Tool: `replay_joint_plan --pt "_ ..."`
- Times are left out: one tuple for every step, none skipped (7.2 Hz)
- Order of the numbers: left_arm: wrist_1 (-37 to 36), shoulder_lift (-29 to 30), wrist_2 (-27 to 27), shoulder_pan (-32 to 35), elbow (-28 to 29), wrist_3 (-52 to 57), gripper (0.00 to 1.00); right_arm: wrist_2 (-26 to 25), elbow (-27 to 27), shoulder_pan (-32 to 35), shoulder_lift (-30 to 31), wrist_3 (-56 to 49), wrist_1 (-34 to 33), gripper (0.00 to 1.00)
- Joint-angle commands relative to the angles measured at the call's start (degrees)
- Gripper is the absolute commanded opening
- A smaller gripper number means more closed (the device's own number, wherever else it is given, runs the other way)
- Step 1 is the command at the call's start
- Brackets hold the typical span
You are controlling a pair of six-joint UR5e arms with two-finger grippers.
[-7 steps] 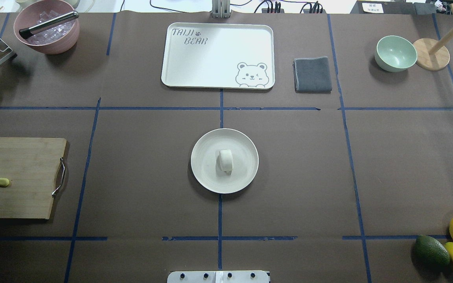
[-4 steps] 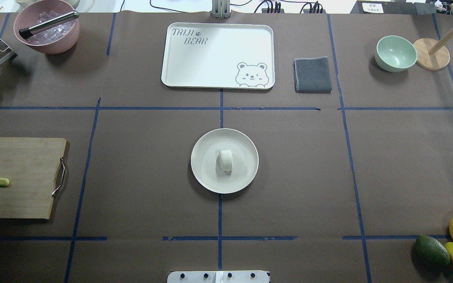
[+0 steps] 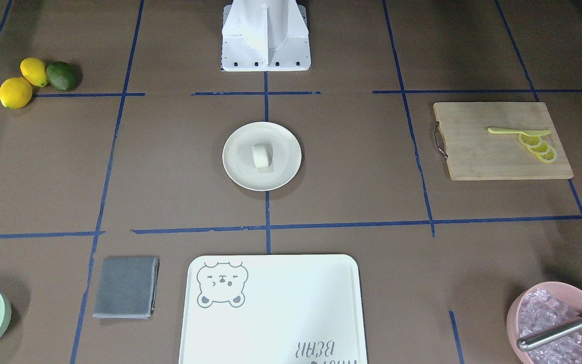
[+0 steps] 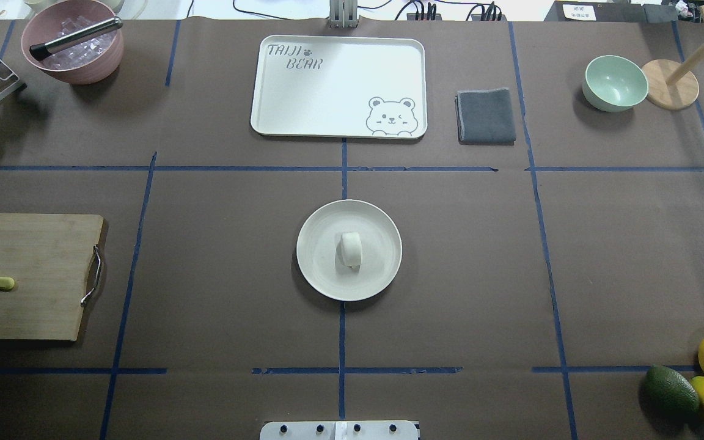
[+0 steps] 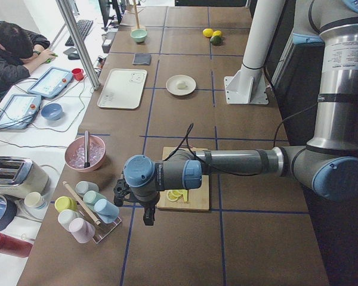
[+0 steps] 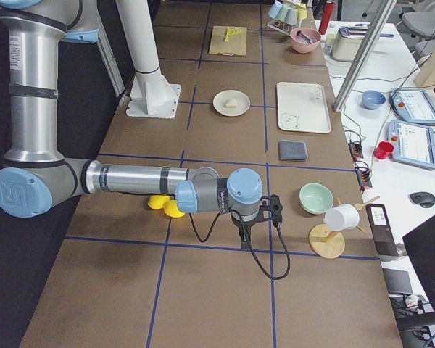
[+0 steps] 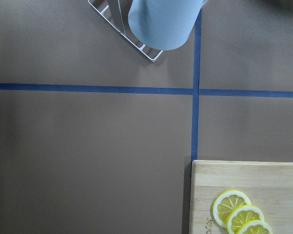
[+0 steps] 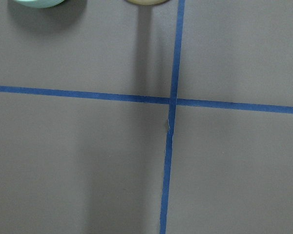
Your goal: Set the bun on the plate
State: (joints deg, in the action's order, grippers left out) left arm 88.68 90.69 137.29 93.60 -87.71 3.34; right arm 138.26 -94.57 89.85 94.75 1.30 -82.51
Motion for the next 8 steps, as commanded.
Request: replay_joint_plan --pt "0.0 0.01 -0.09 0.0 -0.01 0.0 1.0 0.0 0.0 -0.03 0.0 -0.07 -0.02 1.0" --pt "0.61 -0.08 -0.09 0.0 0.08 0.0 1.0 -0.09 0.09 -0.03 0.0 -0.16 -0.02 1.0" --pt "0.96 -0.08 -0.09 0.0 0.17 -0.09 1.0 -0.01 0.09 -0.03 0.0 -0.07 -0.02 1.0" --pt "0.97 0.01 -0.09 0.0 0.17 -0.09 1.0 -0.09 0.0 -0.03 0.0 -0.07 -0.02 1.0" --pt "0.97 0.01 -0.09 0.0 0.17 -0.09 1.0 -0.09 0.0 -0.03 0.0 -0.07 0.07 1.0" --pt "0.97 -0.08 -0.09 0.0 0.17 -0.09 1.0 -0.09 0.0 -0.03 -0.09 -0.07 0.07 1.0" --pt "0.97 0.01 -0.09 0.0 0.17 -0.09 1.0 -0.01 0.0 -0.03 -0.09 0.02 0.07 1.0" --pt "0.97 -0.08 -0.09 0.0 0.25 -0.09 1.0 -0.09 0.0 -0.03 -0.09 0.02 -0.02 1.0"
